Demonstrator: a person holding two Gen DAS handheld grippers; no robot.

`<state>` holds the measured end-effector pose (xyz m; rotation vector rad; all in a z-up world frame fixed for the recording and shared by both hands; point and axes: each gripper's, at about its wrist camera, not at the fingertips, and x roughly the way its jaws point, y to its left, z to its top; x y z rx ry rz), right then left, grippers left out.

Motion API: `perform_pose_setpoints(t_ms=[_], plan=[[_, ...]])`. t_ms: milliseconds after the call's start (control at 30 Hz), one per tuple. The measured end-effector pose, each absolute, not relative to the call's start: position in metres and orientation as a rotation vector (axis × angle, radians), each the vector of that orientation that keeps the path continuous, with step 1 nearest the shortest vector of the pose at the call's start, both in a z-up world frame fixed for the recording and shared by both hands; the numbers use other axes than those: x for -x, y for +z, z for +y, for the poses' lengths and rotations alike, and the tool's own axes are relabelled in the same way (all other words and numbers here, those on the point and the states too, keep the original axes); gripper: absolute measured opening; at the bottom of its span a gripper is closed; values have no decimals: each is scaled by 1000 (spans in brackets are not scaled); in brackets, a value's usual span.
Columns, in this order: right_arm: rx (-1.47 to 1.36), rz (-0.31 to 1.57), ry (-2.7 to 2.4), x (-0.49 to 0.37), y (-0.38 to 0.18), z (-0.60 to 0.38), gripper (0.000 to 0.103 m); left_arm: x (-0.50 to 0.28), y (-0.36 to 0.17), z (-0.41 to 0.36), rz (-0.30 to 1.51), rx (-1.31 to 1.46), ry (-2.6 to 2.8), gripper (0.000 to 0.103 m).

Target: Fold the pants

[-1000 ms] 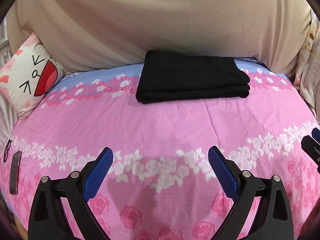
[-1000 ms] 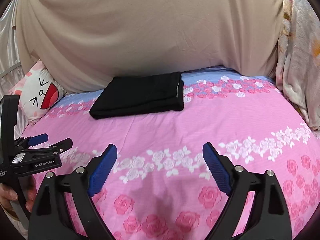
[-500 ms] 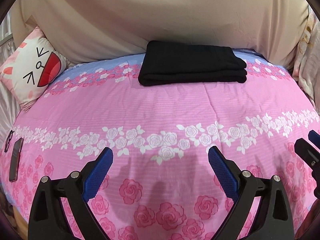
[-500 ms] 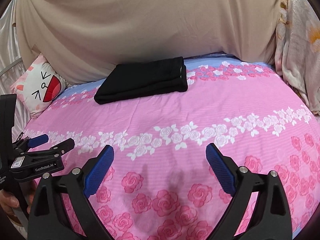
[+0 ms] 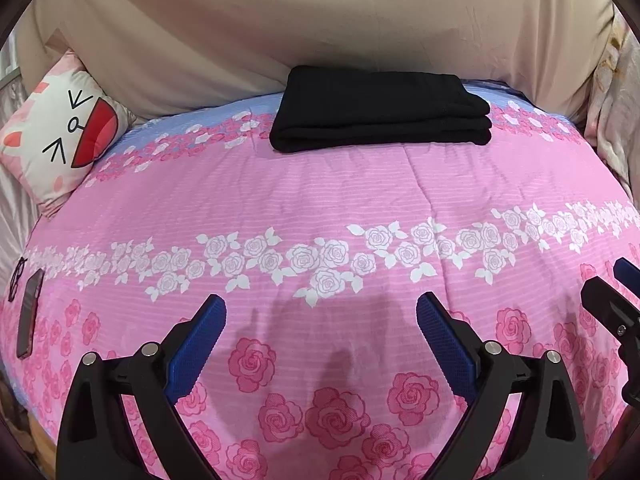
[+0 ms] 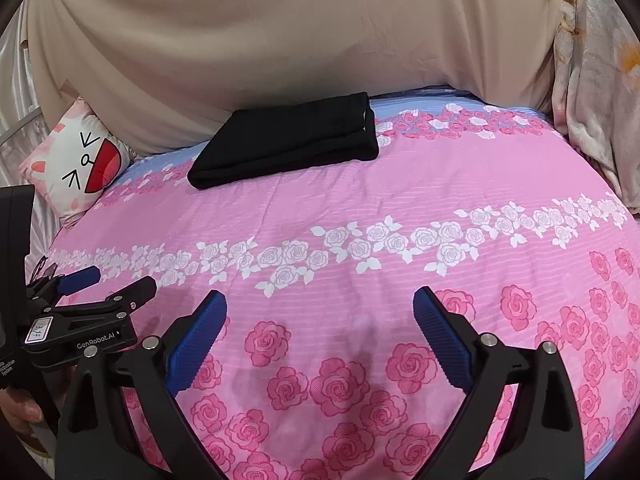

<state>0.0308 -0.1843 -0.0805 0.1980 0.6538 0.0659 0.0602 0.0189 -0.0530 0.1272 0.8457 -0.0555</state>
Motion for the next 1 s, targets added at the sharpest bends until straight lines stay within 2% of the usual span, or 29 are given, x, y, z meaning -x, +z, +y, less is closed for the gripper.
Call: perform_pose_setpoints(t_ms=[1000], plan=[[-212, 678, 59, -33, -88, -189, 94, -62, -64, 21, 878, -121, -40, 95]])
